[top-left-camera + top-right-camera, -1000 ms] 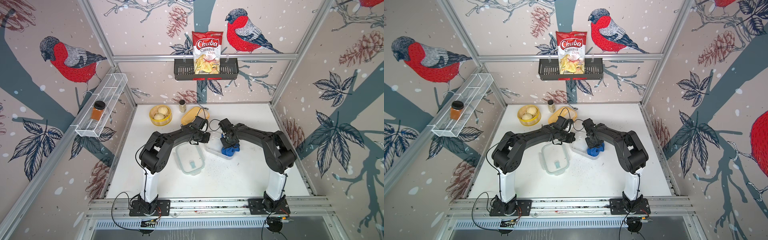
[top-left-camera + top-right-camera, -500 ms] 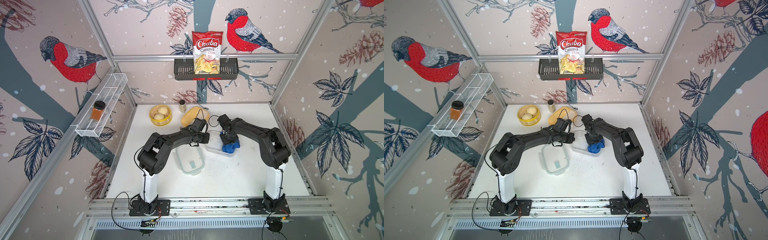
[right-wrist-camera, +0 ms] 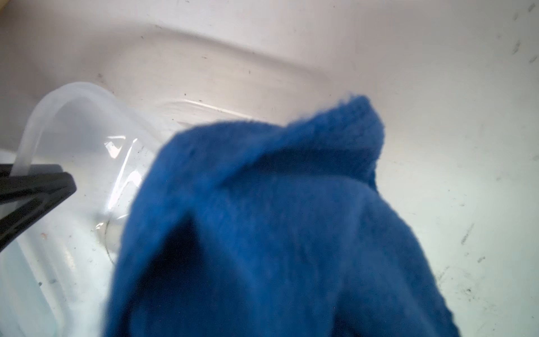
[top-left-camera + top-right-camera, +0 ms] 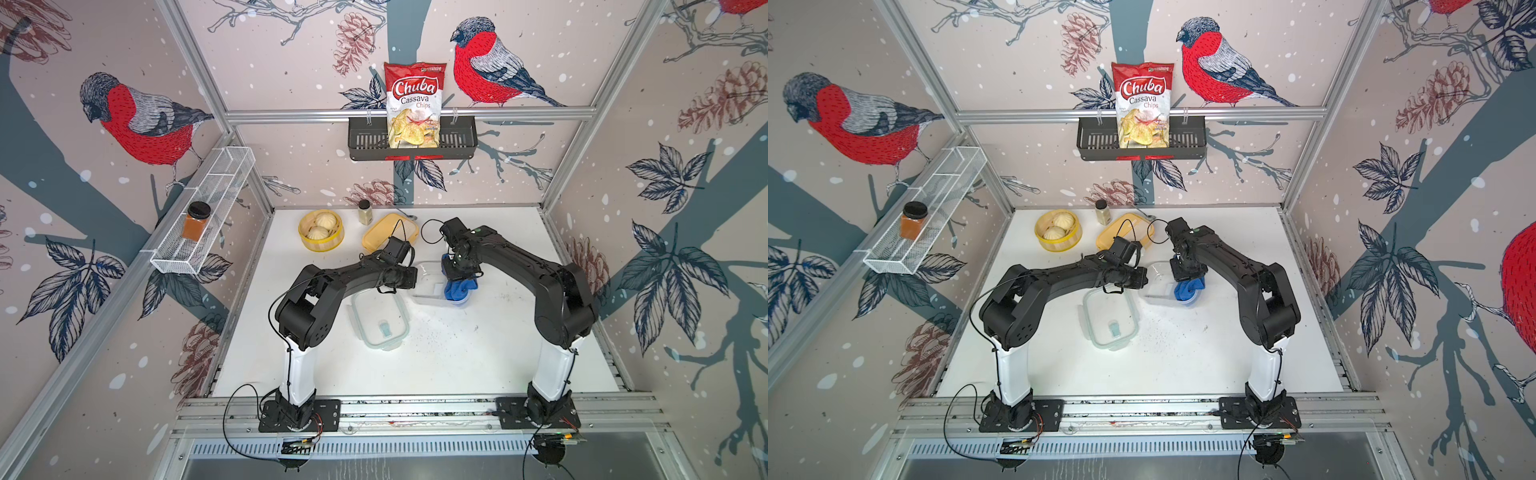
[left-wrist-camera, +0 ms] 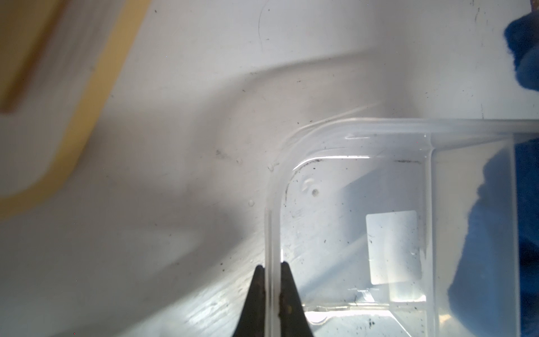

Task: Wipe the insides of the lunch boxes
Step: Wipe the dirt inside the lunch box.

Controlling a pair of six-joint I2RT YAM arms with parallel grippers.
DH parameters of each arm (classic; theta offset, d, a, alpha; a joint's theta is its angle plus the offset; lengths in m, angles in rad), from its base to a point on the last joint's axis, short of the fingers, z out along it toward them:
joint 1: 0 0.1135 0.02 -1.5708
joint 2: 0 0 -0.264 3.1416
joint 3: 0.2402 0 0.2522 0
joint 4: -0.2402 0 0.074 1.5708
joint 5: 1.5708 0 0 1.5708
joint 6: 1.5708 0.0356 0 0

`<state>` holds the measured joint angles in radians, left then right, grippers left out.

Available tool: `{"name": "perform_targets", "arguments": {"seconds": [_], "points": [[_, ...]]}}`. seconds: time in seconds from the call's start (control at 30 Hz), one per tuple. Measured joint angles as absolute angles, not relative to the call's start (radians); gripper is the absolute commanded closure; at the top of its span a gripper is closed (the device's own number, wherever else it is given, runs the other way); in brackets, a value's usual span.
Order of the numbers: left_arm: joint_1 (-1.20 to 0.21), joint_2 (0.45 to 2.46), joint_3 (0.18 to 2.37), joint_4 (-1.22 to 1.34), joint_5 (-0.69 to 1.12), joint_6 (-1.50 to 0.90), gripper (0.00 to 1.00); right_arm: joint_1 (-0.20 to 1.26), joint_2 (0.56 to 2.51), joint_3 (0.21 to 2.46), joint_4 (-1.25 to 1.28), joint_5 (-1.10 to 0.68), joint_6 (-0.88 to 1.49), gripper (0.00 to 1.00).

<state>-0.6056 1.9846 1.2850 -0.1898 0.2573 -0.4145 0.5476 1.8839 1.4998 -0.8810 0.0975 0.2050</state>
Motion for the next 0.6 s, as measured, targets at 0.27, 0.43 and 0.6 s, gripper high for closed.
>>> {"name": "perform_targets", "arguments": {"seconds": [0.27,0.43,0.6], "points": [[-0.592,1.990,1.295,-0.197,0.269,-0.393,1.00,0.504,1.795,1.483,-0.878,0.097,0.175,1.00],[-0.590,1.990,1.302,-0.212,0.262,-0.388,1.00,0.481,1.757,1.485,-0.847,0.096,0.160,1.00],[-0.588,1.988,1.302,-0.216,0.255,-0.385,1.00,0.457,1.736,1.509,-0.846,0.075,0.163,1.00]]}}
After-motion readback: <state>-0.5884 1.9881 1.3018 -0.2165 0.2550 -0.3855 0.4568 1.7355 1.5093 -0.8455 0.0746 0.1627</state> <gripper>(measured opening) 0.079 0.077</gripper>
